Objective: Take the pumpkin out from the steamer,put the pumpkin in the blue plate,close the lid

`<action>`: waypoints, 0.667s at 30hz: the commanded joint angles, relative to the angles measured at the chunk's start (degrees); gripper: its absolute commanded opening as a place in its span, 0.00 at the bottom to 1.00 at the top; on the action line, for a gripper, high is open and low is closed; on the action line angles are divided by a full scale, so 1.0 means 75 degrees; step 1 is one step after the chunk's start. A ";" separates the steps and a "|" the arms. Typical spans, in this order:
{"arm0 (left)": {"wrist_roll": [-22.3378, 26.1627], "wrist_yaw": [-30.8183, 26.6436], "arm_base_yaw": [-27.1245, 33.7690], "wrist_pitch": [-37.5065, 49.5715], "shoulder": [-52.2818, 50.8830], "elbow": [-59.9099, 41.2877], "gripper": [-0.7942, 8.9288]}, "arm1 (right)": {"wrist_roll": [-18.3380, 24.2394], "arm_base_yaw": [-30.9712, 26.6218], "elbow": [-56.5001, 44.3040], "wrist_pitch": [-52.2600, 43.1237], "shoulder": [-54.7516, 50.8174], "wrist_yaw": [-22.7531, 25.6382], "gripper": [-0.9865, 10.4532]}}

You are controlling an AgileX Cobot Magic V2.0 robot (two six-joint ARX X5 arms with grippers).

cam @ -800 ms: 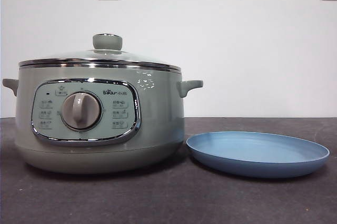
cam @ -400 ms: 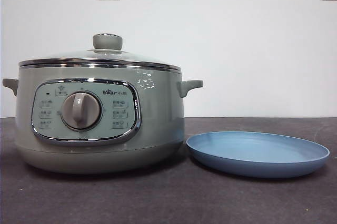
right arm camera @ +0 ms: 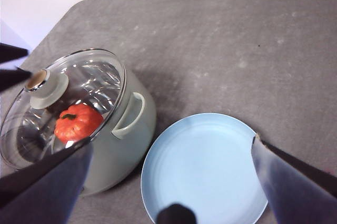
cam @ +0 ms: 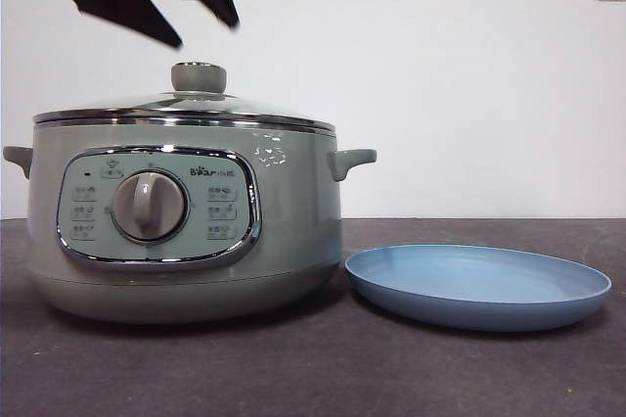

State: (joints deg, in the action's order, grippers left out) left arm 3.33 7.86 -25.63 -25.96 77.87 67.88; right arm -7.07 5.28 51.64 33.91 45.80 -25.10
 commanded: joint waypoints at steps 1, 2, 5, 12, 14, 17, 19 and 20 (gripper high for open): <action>0.0195 -0.0050 -0.0061 -0.0105 0.0262 0.0003 0.51 | -0.0044 0.0012 0.0000 -0.0020 0.0012 -0.0009 0.52; 0.0204 -0.0055 -0.0076 -0.0178 0.0326 0.0003 0.51 | -0.0044 0.0012 0.0000 -0.0020 0.0012 -0.0009 0.52; 0.0347 -0.0067 -0.0093 -0.0379 0.0446 0.0003 0.51 | -0.0044 0.0012 0.0000 -0.0017 0.0012 -0.0009 0.52; 0.0391 -0.0455 -0.0090 -0.0379 0.0446 0.0003 0.47 | -0.0044 0.0012 0.0000 -0.0015 0.0061 -0.0009 0.52; 0.0393 -0.0446 -0.0090 -0.0379 0.0446 0.0003 0.34 | -0.0044 0.0012 0.0000 -0.0015 0.0073 -0.0009 0.52; 0.0396 -0.0437 -0.0093 -0.0373 0.0446 0.0003 0.13 | -0.0044 0.0012 0.0000 -0.0015 0.0079 -0.0012 0.52; 0.0399 -0.0388 -0.0093 -0.0338 0.0446 0.0003 0.07 | -0.0044 0.0012 0.0000 -0.0012 0.0079 -0.0012 0.52; 0.0399 -0.0388 -0.0093 -0.0309 0.0446 0.0003 0.07 | -0.0044 0.0012 0.0000 -0.0009 0.0079 -0.0012 0.52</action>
State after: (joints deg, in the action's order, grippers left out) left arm 5.65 5.28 -26.48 -29.04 81.12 67.90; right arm -7.07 5.30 51.64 34.04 46.33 -25.10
